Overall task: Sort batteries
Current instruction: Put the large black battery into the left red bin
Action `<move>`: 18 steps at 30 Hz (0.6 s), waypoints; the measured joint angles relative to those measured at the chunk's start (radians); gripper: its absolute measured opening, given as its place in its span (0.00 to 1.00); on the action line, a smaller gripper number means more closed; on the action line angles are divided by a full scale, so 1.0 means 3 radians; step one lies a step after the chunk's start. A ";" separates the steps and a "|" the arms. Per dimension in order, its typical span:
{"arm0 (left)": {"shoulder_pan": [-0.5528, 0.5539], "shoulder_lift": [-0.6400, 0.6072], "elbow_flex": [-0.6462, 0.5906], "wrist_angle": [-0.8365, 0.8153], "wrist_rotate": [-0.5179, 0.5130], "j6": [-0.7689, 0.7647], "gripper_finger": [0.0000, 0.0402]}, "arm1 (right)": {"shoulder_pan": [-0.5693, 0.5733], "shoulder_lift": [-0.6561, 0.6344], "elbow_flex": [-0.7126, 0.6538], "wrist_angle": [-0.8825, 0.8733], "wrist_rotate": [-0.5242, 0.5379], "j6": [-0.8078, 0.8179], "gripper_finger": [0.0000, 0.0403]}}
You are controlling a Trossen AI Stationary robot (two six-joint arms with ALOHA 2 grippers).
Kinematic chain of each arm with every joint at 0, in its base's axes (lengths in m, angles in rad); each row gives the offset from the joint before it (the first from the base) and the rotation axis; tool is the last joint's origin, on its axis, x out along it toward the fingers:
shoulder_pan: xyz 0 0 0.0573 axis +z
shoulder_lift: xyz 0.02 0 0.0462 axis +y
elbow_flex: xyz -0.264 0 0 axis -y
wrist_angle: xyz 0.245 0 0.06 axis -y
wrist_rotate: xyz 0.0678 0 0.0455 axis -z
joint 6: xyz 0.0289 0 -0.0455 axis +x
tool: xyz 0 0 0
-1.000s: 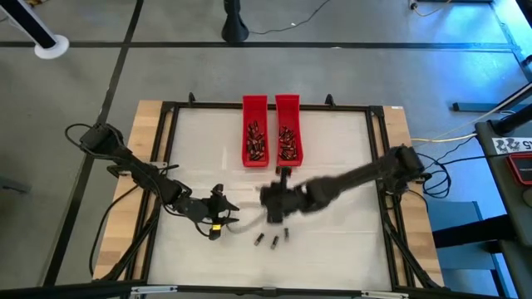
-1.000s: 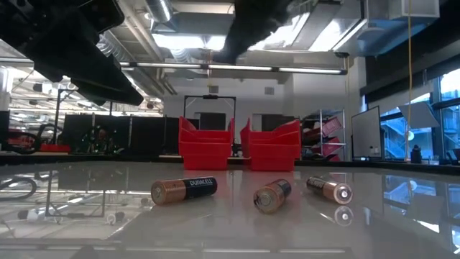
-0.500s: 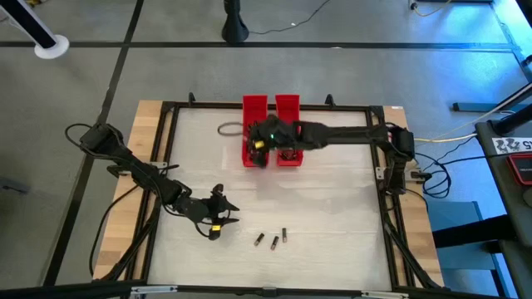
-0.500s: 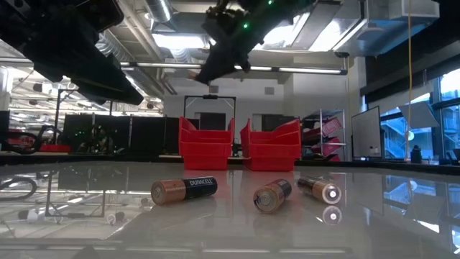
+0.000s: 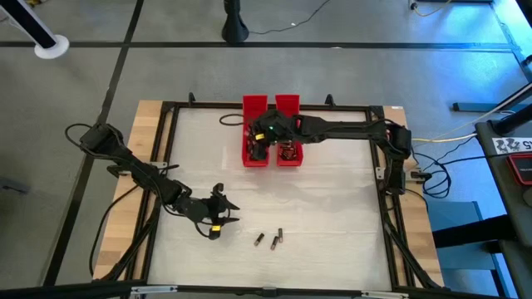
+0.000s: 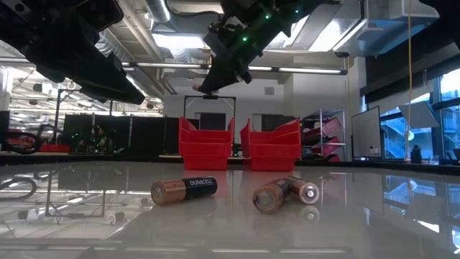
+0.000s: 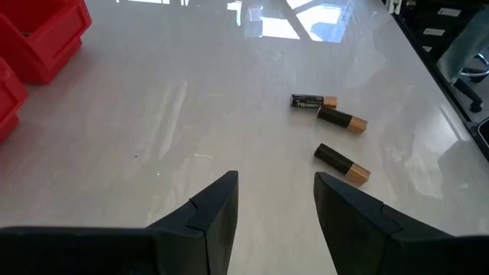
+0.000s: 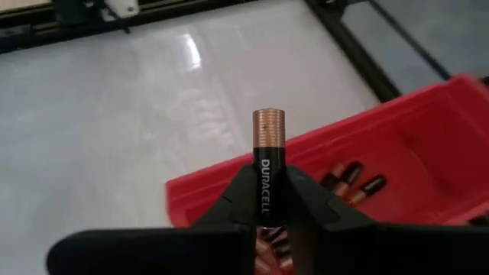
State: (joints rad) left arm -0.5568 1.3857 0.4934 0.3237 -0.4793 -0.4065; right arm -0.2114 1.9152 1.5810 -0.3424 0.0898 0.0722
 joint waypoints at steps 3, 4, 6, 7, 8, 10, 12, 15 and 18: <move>0.0000 0.0000 0.0000 0.0001 0.0000 -0.0004 0.40 | 0.0005 0.0009 0.0000 -0.0016 0.0200 0.0002 0.17; 0.0000 0.0000 0.0000 0.0001 0.0000 -0.0009 0.40 | 0.0005 0.0013 0.0000 -0.0030 0.0249 0.0000 0.21; 0.0000 0.0000 0.0000 0.0001 -0.0001 -0.0014 0.40 | 0.0005 0.0015 0.0000 -0.0029 0.0280 0.0002 0.30; 0.0000 0.0000 0.0000 0.0001 -0.0001 -0.0018 0.40 | 0.0005 0.0015 0.0000 -0.0022 0.0281 0.0002 0.34; 0.0000 0.0000 0.0000 0.0001 -0.0001 -0.0029 0.40 | 0.0005 0.0015 0.0000 -0.0020 0.0281 0.0002 0.38; 0.0000 0.0000 0.0000 0.0001 -0.0001 -0.0033 0.40 | 0.0005 0.0015 0.0000 -0.0040 0.0279 0.0001 0.45; 0.0000 0.0000 0.0000 0.0001 -0.0003 -0.0036 0.40 | 0.0005 0.0015 0.0000 -0.0050 0.0260 -0.0006 0.50; 0.0000 0.0000 0.0000 0.0001 -0.0003 -0.0042 0.40 | 0.0005 0.0000 0.0000 -0.0208 0.0128 -0.0031 0.55; 0.0000 0.0000 0.0000 -0.0003 -0.0003 -0.0043 0.40 | 0.0049 -0.0041 0.0000 -0.0427 -0.0335 -0.0077 0.57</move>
State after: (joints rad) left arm -0.5568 1.3857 0.4934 0.3229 -0.4803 -0.4192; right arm -0.1967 1.9029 1.5810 -0.4705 -0.0109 0.0492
